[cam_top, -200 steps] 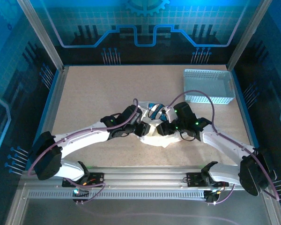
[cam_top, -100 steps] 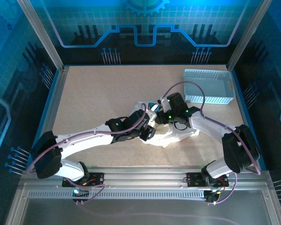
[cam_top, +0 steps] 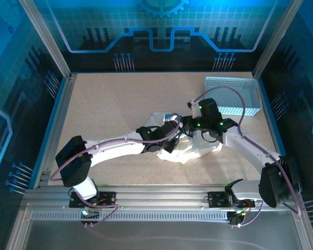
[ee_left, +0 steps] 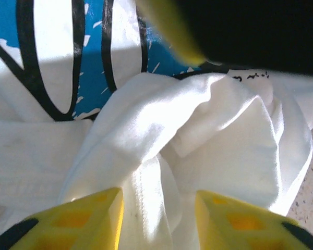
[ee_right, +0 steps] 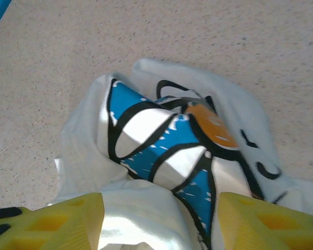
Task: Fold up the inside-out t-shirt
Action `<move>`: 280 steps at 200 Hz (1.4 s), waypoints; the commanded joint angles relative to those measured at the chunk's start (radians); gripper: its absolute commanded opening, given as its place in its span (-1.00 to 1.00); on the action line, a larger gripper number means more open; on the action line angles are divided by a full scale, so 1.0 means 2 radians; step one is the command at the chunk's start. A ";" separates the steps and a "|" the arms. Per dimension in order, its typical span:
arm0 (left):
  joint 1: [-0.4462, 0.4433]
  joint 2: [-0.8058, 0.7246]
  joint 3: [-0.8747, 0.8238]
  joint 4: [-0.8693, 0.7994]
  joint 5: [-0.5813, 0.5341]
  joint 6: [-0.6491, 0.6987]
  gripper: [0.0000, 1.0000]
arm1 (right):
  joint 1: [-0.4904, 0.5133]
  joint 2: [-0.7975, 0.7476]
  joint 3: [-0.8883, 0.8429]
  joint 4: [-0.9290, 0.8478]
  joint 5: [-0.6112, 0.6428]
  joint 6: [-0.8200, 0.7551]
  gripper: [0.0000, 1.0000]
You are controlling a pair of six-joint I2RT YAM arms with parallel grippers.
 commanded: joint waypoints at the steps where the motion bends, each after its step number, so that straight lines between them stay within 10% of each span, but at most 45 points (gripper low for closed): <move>1: 0.001 0.019 0.021 -0.050 -0.023 -0.011 -0.17 | -0.003 -0.042 -0.005 -0.021 -0.016 0.021 0.28; 176: -0.010 0.077 0.066 -0.124 -0.057 -0.025 0.01 | -0.072 -0.177 -0.058 -0.089 0.023 0.080 0.55; 280: -0.009 0.040 0.068 -0.119 -0.140 -0.051 -0.61 | -0.053 -0.164 -0.080 -0.083 0.005 0.077 0.56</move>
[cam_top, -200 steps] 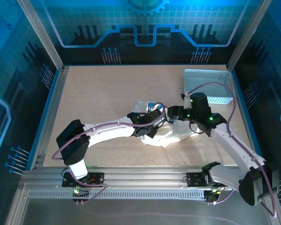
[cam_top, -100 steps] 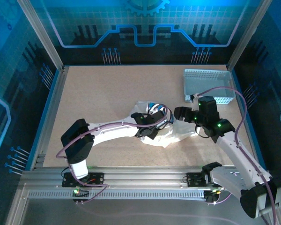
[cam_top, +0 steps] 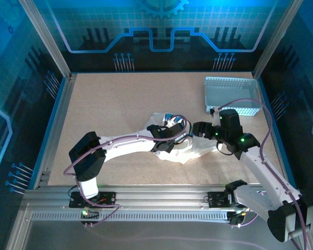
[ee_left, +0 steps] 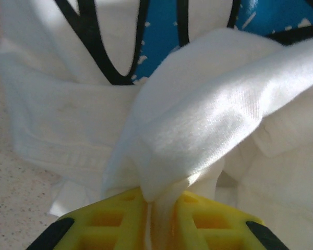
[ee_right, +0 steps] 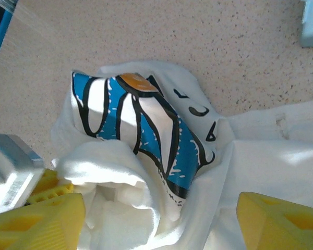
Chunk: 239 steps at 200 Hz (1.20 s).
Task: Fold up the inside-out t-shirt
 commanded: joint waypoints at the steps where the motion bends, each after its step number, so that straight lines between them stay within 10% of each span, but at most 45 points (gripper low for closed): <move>1: -0.001 -0.028 0.011 -0.006 -0.040 -0.011 -0.61 | 0.009 0.002 -0.009 -0.001 -0.007 0.001 0.56; 83: 0.001 -0.038 0.003 0.009 -0.013 -0.005 -0.50 | 0.045 0.025 -0.006 0.002 0.008 -0.003 0.57; 169: 0.002 -0.053 0.000 0.013 -0.009 -0.008 -1.00 | 0.055 0.024 -0.012 0.000 0.012 -0.002 0.58; 239: 0.009 -0.135 -0.029 0.053 0.053 -0.027 -1.00 | 0.152 0.035 -0.012 -0.014 0.034 0.024 0.40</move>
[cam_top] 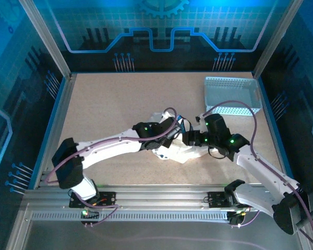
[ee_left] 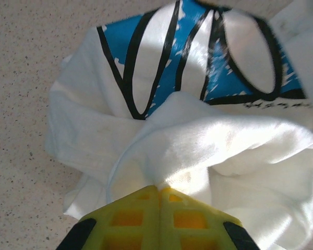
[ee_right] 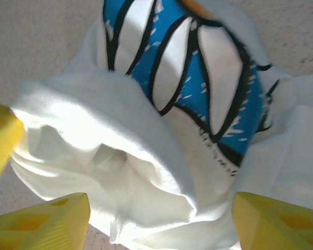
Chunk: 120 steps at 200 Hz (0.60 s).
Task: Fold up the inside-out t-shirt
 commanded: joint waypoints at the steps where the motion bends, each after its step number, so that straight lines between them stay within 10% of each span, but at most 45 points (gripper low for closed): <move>1: 0.007 -0.038 -0.017 0.027 0.033 -0.017 -1.00 | 0.047 0.006 -0.003 -0.012 0.018 0.016 0.40; 82: 0.031 -0.069 -0.047 0.051 0.069 -0.031 -1.00 | 0.114 0.078 0.011 0.018 0.074 0.027 0.02; 120: 0.045 -0.081 -0.056 0.054 0.087 -0.042 -1.00 | 0.114 0.093 0.026 0.009 0.094 0.007 -0.49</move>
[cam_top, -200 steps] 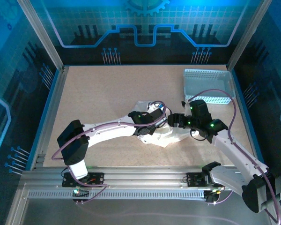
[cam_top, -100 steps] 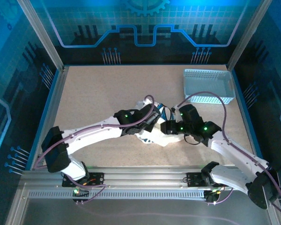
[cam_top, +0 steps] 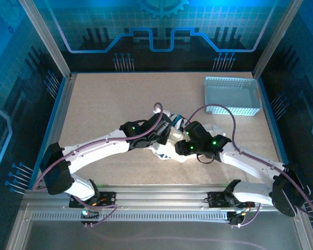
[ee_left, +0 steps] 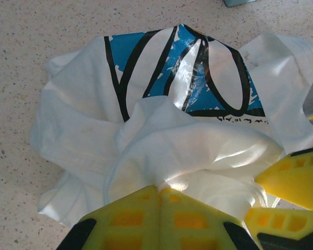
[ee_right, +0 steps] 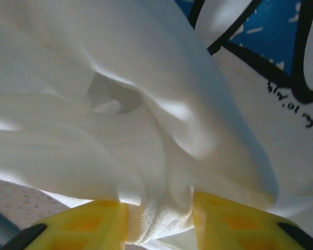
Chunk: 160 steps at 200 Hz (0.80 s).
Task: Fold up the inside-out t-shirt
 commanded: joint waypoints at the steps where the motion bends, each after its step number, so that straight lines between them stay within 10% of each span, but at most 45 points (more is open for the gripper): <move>1: 0.014 -0.026 -0.012 0.010 0.022 -0.017 -1.00 | 0.005 0.007 0.022 0.000 0.027 -0.015 -0.51; 39: 0.056 -0.070 -0.017 0.018 0.074 -0.040 -1.00 | 0.005 -0.011 0.028 -0.031 0.065 -0.053 -1.00; 129: 0.230 -0.140 -0.065 0.072 0.265 -0.118 -1.00 | 0.144 -0.133 -0.058 0.074 0.117 -0.194 -1.00; 160: 0.211 -0.117 -0.085 0.087 0.291 -0.107 -1.00 | 0.133 -0.155 -0.055 0.088 0.123 -0.159 -0.09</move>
